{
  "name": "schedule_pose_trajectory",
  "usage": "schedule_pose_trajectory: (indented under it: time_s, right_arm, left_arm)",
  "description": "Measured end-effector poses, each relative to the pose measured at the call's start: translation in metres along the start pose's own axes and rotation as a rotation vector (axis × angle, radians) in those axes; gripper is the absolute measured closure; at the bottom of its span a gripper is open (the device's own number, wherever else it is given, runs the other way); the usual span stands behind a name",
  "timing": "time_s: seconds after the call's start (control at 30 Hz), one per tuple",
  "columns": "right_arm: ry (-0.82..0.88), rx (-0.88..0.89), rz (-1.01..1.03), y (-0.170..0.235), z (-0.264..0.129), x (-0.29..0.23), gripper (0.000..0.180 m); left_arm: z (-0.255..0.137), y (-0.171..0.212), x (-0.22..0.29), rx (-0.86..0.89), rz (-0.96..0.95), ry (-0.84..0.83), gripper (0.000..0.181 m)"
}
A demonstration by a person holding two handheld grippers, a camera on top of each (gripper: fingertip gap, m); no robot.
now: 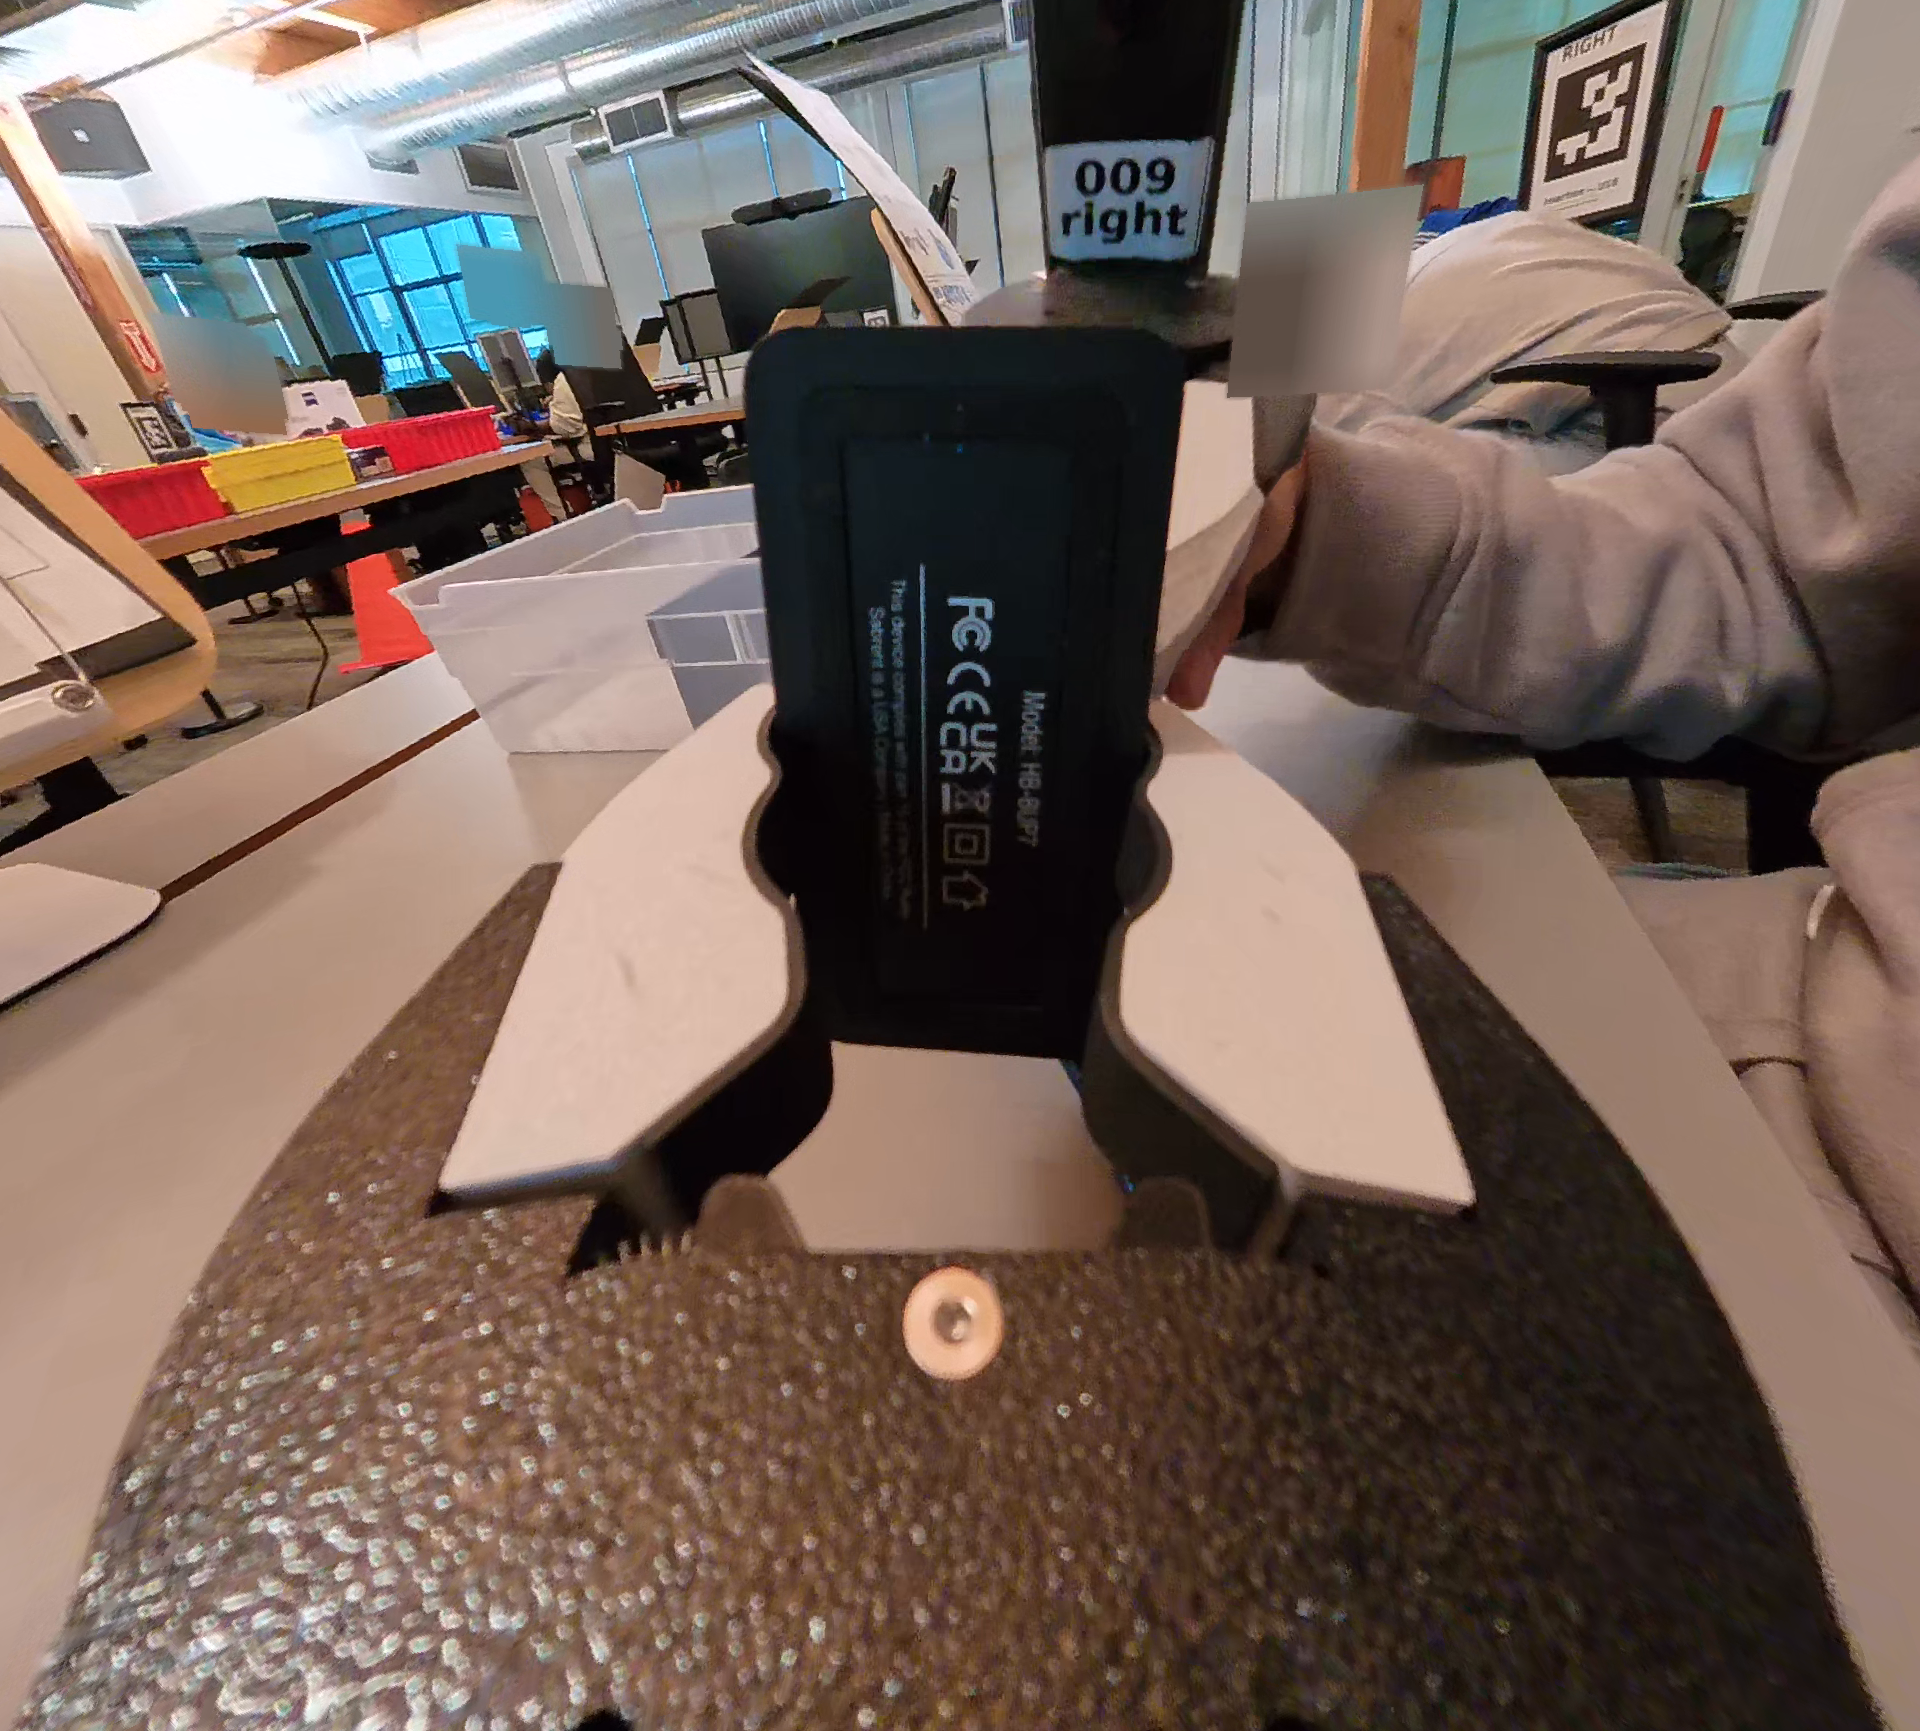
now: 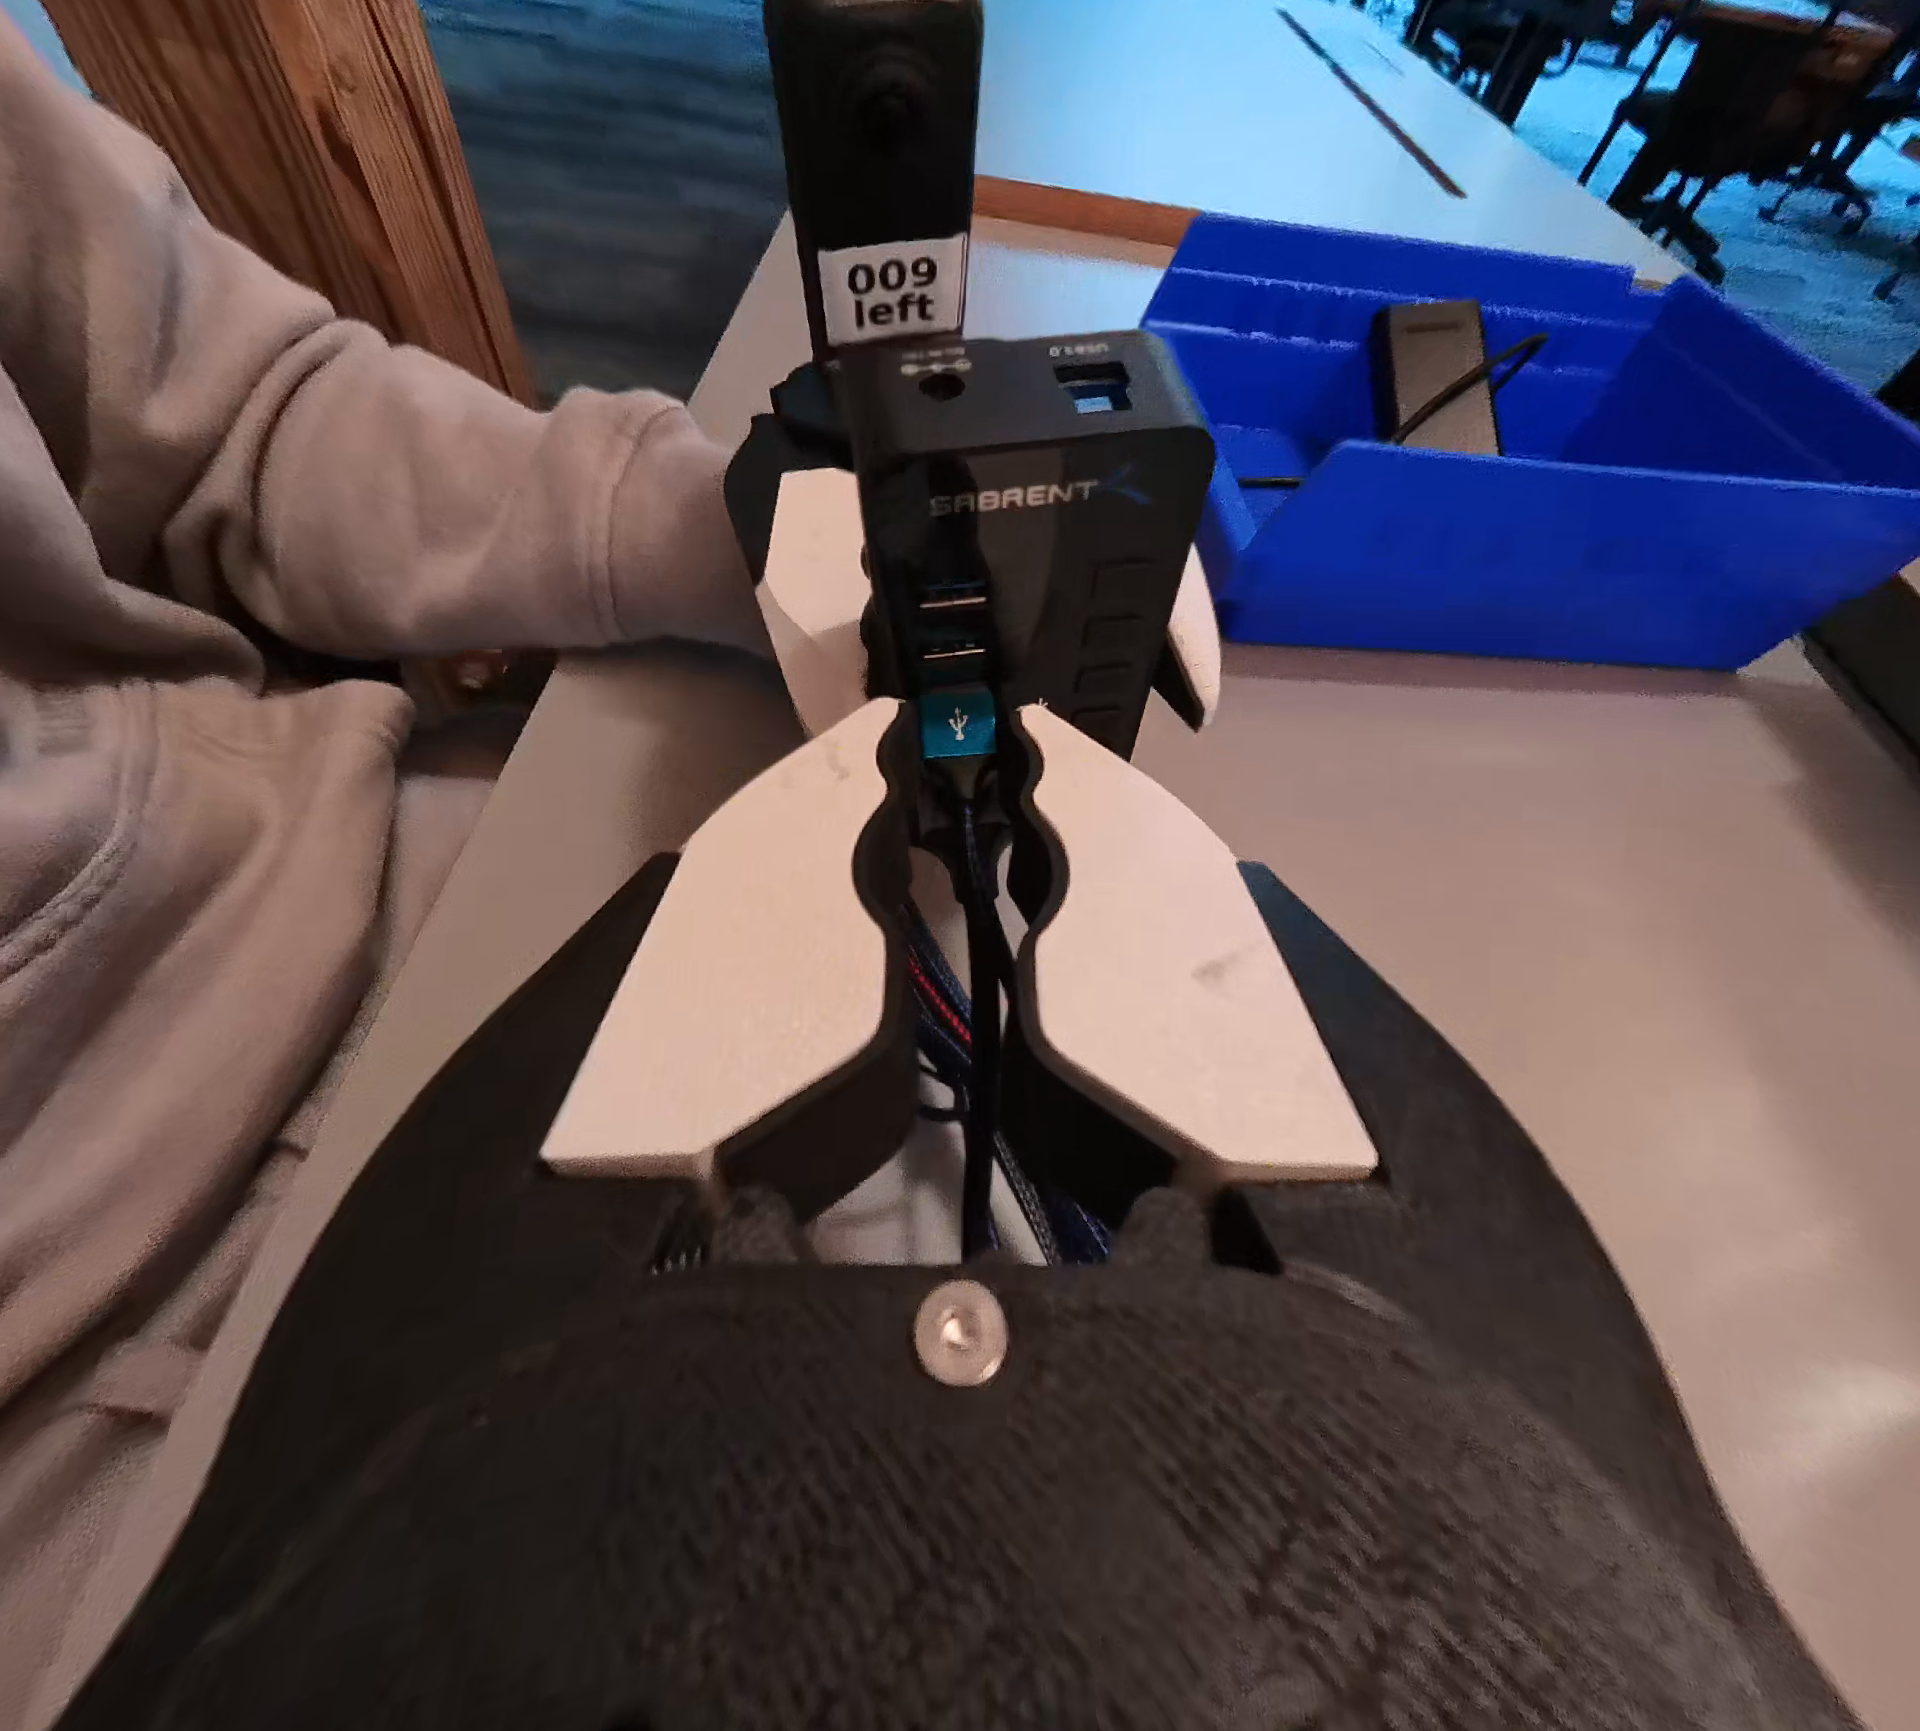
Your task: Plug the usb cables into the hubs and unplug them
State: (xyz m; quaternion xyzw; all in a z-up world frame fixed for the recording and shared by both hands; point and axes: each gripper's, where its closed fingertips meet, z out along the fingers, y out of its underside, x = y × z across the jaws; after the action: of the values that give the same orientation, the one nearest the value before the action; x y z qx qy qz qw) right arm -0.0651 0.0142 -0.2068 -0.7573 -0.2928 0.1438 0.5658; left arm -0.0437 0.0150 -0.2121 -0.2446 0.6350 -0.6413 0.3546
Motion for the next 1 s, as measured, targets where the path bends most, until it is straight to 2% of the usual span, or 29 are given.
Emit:
schedule_pose_trajectory:
  time_s: [0.03,0.2,0.43,0.53,0.83,1.0]
  right_arm:
    - [0.011,0.019,0.026,-0.005,0.001,0.0,0.163]
    - [-0.073,0.054,0.133,0.0,0.0,-0.004,0.163]
    - [-0.12,-0.11,0.159,0.008,-0.004,-0.004,0.163]
    - [-0.171,-0.107,0.229,0.005,-0.005,-0.004,0.164]
    - [-0.053,-0.307,0.035,0.019,0.0,0.001,0.165]
    - [-0.006,-0.306,0.05,0.015,-0.002,0.008,0.165]
  left_arm:
    - [-0.001,-0.003,0.0,0.016,-0.002,-0.002,0.12]
    - [-0.003,-0.003,0.003,0.017,-0.012,0.017,0.121]
    - [0.001,0.0,0.004,-0.014,0.004,0.022,0.122]
    - [0.002,-0.004,0.004,-0.002,-0.003,0.018,0.121]
    - [0.001,0.02,-0.001,-0.219,0.052,-0.04,0.121]
    - [0.005,0.021,-0.009,-0.213,-0.002,-0.101,0.121]
